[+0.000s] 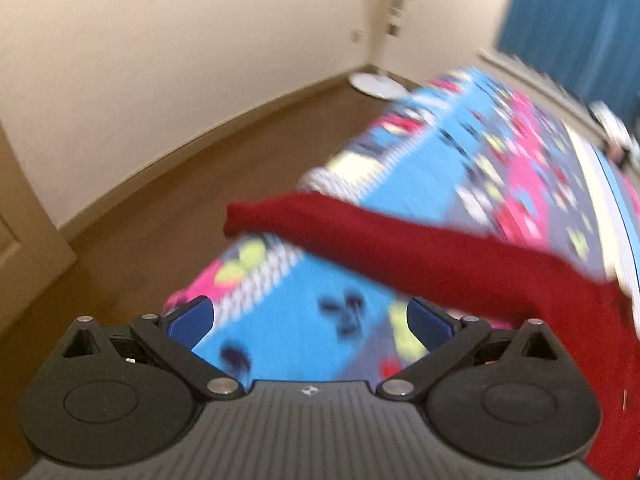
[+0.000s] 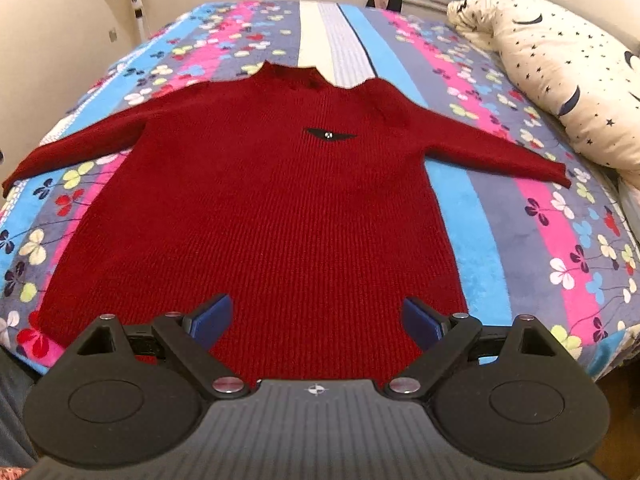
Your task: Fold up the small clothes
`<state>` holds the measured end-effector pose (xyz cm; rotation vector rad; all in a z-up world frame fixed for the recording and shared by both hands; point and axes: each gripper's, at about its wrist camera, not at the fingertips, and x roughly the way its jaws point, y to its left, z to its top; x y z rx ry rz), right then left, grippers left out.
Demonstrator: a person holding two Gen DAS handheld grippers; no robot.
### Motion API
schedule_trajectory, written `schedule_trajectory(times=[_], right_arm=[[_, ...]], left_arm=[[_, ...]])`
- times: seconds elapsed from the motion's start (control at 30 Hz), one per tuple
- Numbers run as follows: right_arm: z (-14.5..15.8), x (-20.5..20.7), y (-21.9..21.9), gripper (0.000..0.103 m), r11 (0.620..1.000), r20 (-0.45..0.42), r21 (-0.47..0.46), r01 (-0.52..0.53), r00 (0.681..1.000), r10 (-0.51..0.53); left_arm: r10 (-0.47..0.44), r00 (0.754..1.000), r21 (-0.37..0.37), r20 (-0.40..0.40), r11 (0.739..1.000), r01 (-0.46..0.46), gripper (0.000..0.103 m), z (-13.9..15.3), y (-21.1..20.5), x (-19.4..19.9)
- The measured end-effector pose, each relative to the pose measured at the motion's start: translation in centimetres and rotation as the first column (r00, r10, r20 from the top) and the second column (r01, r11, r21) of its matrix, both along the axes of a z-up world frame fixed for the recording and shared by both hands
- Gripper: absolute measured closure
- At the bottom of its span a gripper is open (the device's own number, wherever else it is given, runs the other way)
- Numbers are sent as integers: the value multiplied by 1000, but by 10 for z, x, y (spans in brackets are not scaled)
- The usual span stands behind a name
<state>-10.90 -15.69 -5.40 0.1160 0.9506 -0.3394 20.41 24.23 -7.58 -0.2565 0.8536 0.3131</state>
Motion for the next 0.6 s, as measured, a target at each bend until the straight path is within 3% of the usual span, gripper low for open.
schedule_trajectory(times=[0.1,0.17,0.23,0.3,0.37,0.47,0.5,0.57,0.6], right_arm=[[-5,15,-1,11,1000,-30,-6,-4,1000,4],[-9,24,-1,11,1000,-51,-9,-9,999,8],[-12,33,-1,11,1000,-71,-10,-14,997,13],[-15,42,-2,11,1000,-85,-14,-14,996,12],[-17,50,-3,11,1000,-94,-17,-18,995,16],[-21,59,-6,11,999,-113,-27,-27,993,24],[-24,63,-7,11,999,-118,-27,-27,993,23],[-28,68,-9,11,1000,-128,-19,-23,992,20],[-30,70,-11,11,1000,-132,-12,-22,991,20]], left_arm=[[86,996,-78,4,993,-85,0,-25,29,49],[138,990,-141,-27,980,-140,7,-47,43,77],[143,988,-168,-60,974,-151,25,-65,48,100],[139,986,-198,-97,968,-156,29,-81,50,121],[159,981,-241,-110,953,-182,29,-91,54,130],[180,974,-305,-141,928,-215,12,-105,58,140],[185,972,-314,-147,923,-223,7,-108,58,144],[215,963,-292,-161,922,-254,7,-108,52,151],[229,961,-267,-157,926,-265,37,-104,48,153]])
